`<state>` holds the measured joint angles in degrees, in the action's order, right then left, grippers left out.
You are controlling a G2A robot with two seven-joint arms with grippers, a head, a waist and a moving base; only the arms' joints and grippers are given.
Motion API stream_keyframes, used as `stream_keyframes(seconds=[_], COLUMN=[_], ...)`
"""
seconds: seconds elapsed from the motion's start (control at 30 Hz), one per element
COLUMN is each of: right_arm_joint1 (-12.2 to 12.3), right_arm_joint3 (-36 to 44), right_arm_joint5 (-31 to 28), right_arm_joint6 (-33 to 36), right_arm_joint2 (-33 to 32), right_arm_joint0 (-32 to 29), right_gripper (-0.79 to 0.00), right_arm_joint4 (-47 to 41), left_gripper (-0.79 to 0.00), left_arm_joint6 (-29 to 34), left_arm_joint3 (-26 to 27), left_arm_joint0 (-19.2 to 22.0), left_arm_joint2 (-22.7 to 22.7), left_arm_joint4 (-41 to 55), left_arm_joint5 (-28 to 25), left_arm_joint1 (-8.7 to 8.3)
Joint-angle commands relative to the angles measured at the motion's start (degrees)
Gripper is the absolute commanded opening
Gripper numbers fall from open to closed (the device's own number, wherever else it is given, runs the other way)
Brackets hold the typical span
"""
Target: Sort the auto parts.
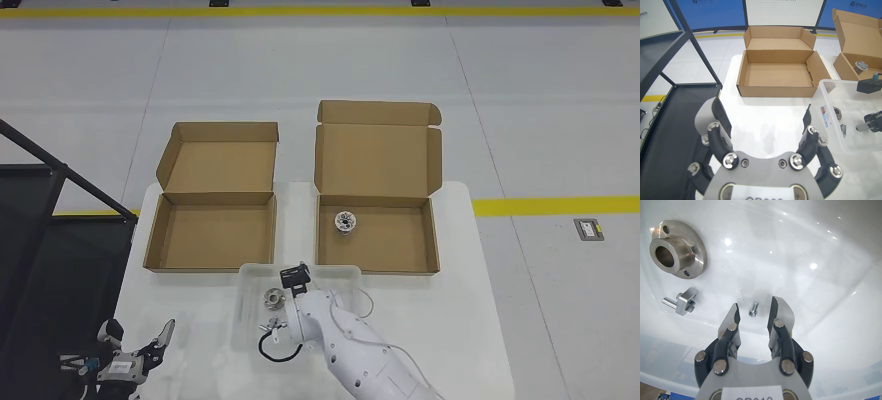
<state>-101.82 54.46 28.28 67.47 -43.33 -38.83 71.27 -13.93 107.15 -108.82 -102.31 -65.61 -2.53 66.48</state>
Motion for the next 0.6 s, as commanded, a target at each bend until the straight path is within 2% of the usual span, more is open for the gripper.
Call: stream_keyframes(seconds=[0.0, 0.33, 0.57], right_arm_joint1=[-0.25, -1.06, -1.41], right_arm_joint3=[-0.41, -1.24, -1.90], right_arm_joint5=[0.23, 0.89, 0.25], right_arm_joint6=[0.00, 0.42, 0.60], right_arm_joint2=[0.12, -0.27, -0.96], right_arm_joint0=[0.20, 0.63, 0.63], right_gripper=[-0.480, -0.483, -0.523], right_arm_joint4=[0.26, 1.24, 1.54], left_gripper=[0.000, 0.000, 0.000], left_arm_joint6=[0.00, 0.00, 0.00], left_arm_joint3=[0.00, 0.00, 0.00], left_arm_joint0=[0.00, 0.00, 0.00], left_arm_joint2=[0.00, 0.00, 0.00], left_arm_joint4=[0.00, 0.00, 0.00], left_arm_joint5=[0.00, 0.00, 0.00], left_arm_joint1=[0.00, 0.00, 0.00])
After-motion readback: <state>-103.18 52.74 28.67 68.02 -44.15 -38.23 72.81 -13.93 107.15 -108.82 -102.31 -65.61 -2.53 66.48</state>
